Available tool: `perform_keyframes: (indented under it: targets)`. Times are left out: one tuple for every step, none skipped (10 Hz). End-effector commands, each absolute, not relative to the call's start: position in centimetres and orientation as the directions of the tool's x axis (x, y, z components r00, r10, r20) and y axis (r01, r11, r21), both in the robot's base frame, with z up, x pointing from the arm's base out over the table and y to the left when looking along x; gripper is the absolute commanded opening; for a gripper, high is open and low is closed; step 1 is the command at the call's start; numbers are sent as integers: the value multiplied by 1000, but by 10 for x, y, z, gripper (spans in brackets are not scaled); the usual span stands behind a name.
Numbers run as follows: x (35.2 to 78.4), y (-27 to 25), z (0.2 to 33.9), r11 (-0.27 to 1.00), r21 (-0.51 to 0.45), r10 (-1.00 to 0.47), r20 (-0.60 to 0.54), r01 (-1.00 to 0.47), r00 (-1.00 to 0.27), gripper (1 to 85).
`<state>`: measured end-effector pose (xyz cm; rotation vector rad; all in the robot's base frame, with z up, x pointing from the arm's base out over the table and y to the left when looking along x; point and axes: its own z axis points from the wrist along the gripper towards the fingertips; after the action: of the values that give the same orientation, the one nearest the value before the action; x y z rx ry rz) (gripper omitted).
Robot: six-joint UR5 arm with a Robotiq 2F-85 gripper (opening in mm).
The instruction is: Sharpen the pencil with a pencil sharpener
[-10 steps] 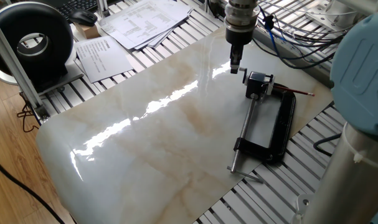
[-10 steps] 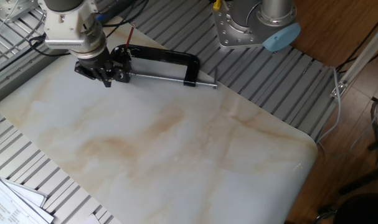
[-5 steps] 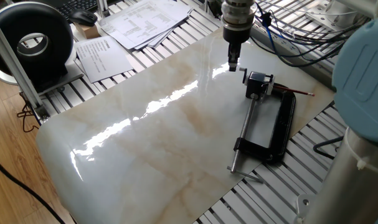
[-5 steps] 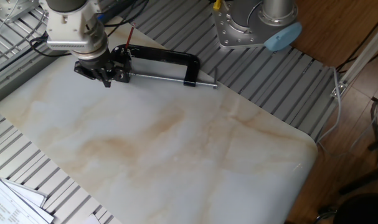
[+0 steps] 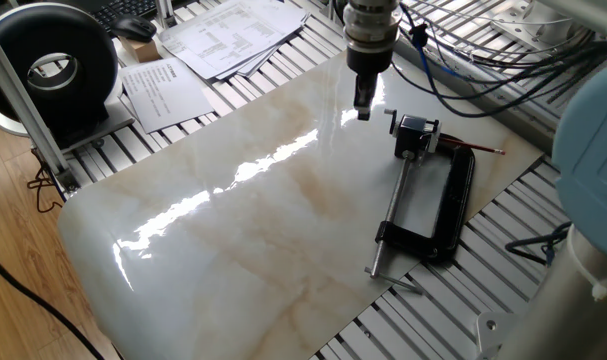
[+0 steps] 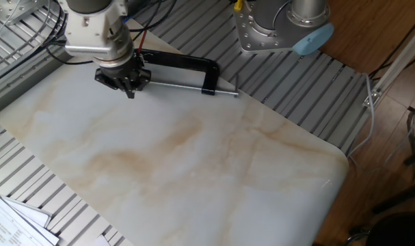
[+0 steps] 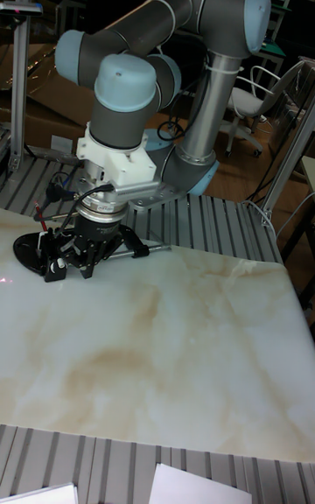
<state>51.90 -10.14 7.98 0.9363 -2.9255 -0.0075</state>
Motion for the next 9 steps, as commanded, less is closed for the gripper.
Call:
perform_keyframes:
  targets:
    - [507, -113, 69, 810, 48, -586, 55, -584, -808, 13]
    - [501, -123, 69, 811, 41, -586, 66, -584, -808, 13]
    - [497, -127, 69, 814, 47, -581, 69, -579, -811, 13]
    - [492, -128, 71, 820, 65, -572, 68, -568, -817, 13]
    - [491, -131, 72, 820, 64, -572, 69, -568, -817, 13]
    - [491, -135, 73, 819, 64, -574, 68, -571, -816, 13]
    - [491, -140, 75, 815, 66, -579, 68, -576, -812, 13]
    - [495, -151, 76, 804, 60, -594, 67, -591, -802, 13]
    - [502, -160, 76, 796, 59, -605, 54, -603, -794, 13]
